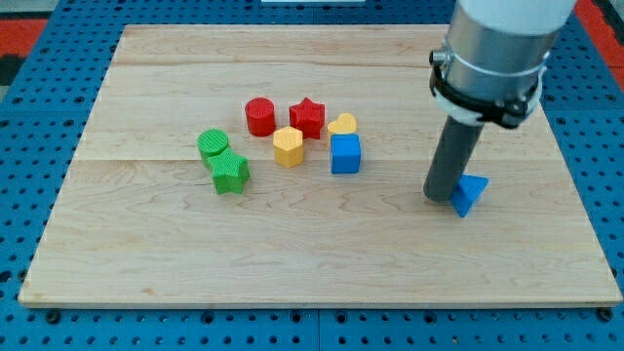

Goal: Move the blue cube away from the yellow heart

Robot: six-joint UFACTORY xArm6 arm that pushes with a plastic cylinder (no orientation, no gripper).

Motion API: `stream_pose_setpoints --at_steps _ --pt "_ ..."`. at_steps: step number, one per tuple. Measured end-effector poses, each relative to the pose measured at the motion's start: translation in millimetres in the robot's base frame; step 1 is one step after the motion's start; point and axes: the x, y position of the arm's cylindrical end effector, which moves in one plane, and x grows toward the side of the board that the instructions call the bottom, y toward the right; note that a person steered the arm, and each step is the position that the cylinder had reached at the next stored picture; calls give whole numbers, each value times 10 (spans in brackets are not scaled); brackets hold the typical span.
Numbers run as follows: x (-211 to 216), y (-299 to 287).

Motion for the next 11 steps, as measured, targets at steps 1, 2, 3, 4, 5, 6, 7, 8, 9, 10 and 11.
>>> stream_pose_setpoints --at_steps 1,2,3,4,5,6,7,8,9,10,11 --pt "-392 50" --pt "-157 388" --pt "203 172" --pt "64 -55" --pt "63 -748" --pt "-68 -1330" --pt "-476 -1286" --pt "-624 -1055" --pt "-473 -604" --pt "-476 -1046" --pt "-292 -1080"
